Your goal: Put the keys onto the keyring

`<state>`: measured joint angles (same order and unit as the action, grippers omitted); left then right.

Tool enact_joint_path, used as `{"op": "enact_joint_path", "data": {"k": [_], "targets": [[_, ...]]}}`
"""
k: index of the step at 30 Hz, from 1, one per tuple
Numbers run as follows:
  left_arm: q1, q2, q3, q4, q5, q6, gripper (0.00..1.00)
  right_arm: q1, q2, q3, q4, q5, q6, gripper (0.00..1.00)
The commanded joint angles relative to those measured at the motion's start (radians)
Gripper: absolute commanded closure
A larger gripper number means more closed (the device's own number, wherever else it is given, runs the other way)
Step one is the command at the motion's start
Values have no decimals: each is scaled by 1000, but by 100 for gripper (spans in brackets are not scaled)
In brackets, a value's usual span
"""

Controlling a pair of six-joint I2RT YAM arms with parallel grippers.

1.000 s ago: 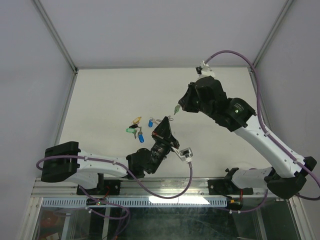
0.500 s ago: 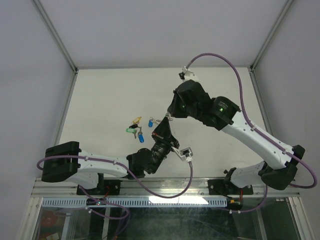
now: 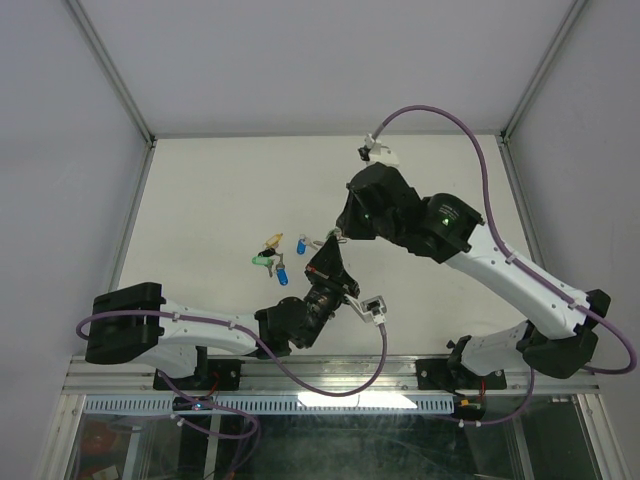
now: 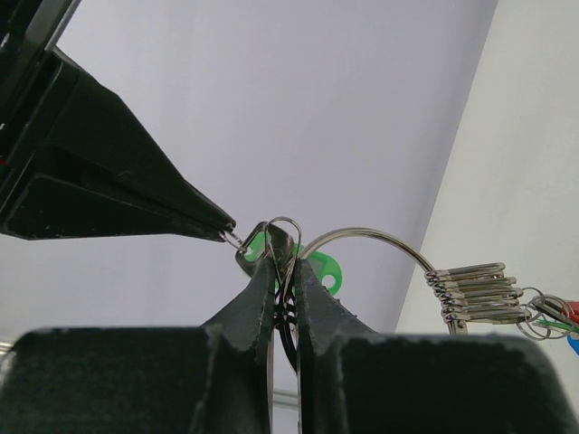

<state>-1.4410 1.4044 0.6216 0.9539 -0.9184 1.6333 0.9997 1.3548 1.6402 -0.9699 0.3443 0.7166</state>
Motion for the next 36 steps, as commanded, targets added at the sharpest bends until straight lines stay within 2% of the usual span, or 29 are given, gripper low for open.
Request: {"op": "enact_joint_path", "data": {"k": [1,36], "targets": [[-10,-5,7,46,-20,-16,100,8,5,37,-31,81,33,100],[-9,2,10,25,-24,-26,100,42,15,73,-68,61,48,100]]}}
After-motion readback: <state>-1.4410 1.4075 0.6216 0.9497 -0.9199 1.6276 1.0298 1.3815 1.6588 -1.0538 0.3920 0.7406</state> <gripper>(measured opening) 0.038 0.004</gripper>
